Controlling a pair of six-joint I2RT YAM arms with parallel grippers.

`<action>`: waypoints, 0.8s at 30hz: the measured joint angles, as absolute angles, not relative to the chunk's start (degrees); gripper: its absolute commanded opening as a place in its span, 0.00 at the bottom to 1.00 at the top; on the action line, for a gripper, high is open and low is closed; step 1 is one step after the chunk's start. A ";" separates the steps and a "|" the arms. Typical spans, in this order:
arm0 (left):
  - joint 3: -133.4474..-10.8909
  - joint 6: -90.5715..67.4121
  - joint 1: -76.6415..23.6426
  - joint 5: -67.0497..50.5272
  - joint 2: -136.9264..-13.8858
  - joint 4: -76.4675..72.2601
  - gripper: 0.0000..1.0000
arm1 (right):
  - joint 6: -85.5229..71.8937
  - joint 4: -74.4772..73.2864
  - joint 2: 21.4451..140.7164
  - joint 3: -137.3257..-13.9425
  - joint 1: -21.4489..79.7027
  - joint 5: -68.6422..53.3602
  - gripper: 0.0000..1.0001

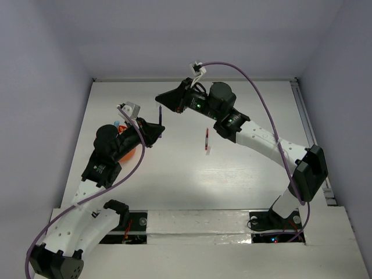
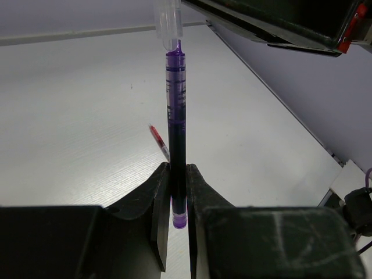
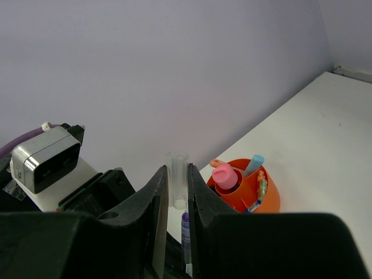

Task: Sort the stationery into containers
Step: Close the pen cap on the pen.

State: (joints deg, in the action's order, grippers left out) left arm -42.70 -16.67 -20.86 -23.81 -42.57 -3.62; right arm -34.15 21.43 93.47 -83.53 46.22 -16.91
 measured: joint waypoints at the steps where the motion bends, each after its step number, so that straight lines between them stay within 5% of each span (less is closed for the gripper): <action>1: -42.70 -16.67 -20.86 -23.81 -42.52 -3.62 0.00 | -34.04 21.43 93.47 -83.55 46.22 -16.91 0.00; 24: -42.61 -16.69 -20.86 -24.01 -41.89 -3.62 0.00 | -31.27 20.56 93.38 -84.03 46.22 -14.96 0.00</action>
